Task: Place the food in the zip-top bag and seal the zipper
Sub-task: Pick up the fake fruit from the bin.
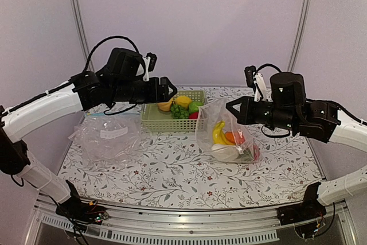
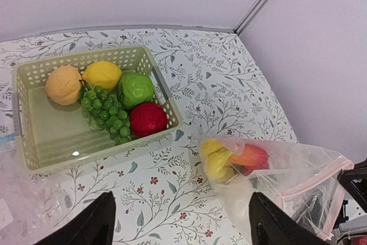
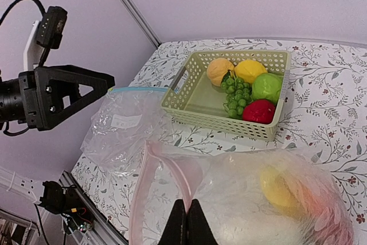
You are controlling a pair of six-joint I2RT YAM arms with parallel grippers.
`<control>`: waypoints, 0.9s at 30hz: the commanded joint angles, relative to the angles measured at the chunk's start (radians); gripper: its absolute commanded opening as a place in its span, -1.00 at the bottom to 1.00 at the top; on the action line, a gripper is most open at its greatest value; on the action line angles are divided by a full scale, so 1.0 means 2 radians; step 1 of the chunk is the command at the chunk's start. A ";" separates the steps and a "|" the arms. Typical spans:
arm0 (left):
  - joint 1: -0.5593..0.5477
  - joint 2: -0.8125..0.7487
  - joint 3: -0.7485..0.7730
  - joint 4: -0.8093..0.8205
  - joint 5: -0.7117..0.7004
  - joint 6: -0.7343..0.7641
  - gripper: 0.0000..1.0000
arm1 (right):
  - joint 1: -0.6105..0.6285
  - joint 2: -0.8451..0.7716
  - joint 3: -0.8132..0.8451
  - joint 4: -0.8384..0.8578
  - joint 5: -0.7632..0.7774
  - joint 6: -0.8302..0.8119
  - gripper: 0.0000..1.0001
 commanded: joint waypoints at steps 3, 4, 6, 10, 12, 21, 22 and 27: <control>0.025 0.061 0.013 0.006 -0.002 -0.036 0.60 | 0.002 -0.013 -0.005 -0.003 0.014 -0.008 -1.00; 0.029 0.072 0.015 0.008 -0.004 -0.039 0.60 | 0.002 -0.013 -0.005 -0.002 0.014 -0.009 -1.00; 0.038 0.095 0.017 0.015 -0.011 -0.048 0.59 | 0.002 -0.013 -0.006 -0.003 0.013 -0.009 -1.00; 0.057 0.135 0.009 0.053 -0.008 -0.071 0.50 | 0.002 -0.014 -0.006 -0.004 0.013 -0.011 -1.00; 0.064 0.155 0.011 0.071 -0.008 -0.080 0.45 | 0.002 -0.013 -0.006 -0.004 0.013 -0.012 -1.00; 0.082 0.268 0.080 0.092 -0.018 -0.090 0.38 | 0.002 -0.009 -0.005 -0.004 0.013 -0.013 -1.00; 0.083 0.284 0.090 0.088 -0.019 -0.089 0.37 | 0.002 -0.009 -0.006 -0.004 0.014 -0.013 -1.00; 0.094 0.336 0.127 0.074 -0.021 -0.087 0.37 | 0.002 -0.013 -0.009 -0.004 0.019 -0.012 -1.00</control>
